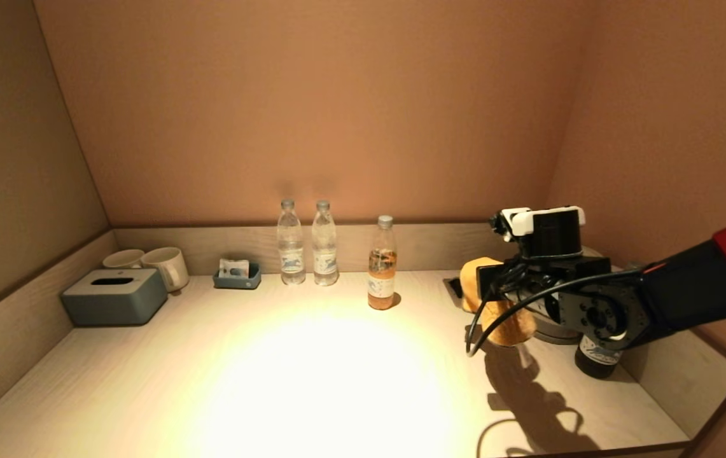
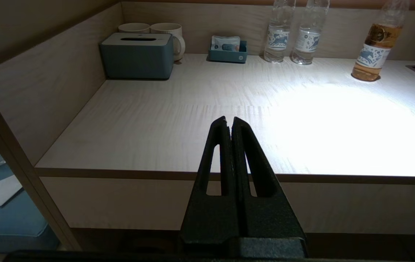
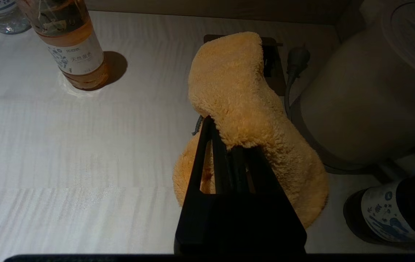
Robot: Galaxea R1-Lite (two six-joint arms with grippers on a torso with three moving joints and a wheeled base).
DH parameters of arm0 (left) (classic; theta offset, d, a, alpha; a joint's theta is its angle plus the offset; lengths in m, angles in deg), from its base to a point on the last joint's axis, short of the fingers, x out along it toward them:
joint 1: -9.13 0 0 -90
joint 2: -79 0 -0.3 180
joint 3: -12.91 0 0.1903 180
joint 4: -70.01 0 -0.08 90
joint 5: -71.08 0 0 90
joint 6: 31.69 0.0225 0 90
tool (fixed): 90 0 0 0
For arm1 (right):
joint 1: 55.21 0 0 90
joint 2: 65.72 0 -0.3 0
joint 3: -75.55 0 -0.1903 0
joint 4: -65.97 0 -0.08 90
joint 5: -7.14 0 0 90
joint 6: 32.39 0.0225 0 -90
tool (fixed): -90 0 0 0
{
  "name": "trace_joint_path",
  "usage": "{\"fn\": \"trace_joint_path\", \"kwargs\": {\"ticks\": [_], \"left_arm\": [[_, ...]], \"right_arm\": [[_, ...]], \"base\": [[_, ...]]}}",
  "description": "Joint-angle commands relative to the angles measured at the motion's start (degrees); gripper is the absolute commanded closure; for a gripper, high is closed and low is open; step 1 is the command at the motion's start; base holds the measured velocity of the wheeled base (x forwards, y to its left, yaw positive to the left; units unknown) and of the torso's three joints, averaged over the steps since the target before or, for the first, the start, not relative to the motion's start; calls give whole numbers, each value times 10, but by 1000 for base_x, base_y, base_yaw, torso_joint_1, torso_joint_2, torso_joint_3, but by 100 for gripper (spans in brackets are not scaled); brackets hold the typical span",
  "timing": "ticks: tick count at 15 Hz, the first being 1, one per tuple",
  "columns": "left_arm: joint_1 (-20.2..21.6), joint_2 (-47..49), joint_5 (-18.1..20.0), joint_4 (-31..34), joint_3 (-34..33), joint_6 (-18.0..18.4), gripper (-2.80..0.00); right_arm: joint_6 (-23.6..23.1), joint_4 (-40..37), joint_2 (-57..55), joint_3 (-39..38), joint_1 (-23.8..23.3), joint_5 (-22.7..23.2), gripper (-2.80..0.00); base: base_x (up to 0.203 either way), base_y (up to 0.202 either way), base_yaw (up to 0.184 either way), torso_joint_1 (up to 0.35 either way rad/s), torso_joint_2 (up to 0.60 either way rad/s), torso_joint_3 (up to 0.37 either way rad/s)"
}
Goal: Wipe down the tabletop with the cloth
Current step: Place the tablecloth
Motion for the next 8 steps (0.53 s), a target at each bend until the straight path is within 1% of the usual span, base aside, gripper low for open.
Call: {"fn": "trace_joint_path", "kwargs": {"ticks": [1,5,8], "left_arm": [[0,0,0,0,0,1,0],[0,0,0,0,0,0,0],[0,0,0,0,0,0,0]], "right_arm": [[0,1,18,-14,-47,-1,0],[-4,1,18,-21,-101,3,0],[-8,3,8,-31,-111,5,0]], "base": [[0,0,0,0,0,0],[0,0,0,0,0,0],[0,0,0,0,0,0]]}}
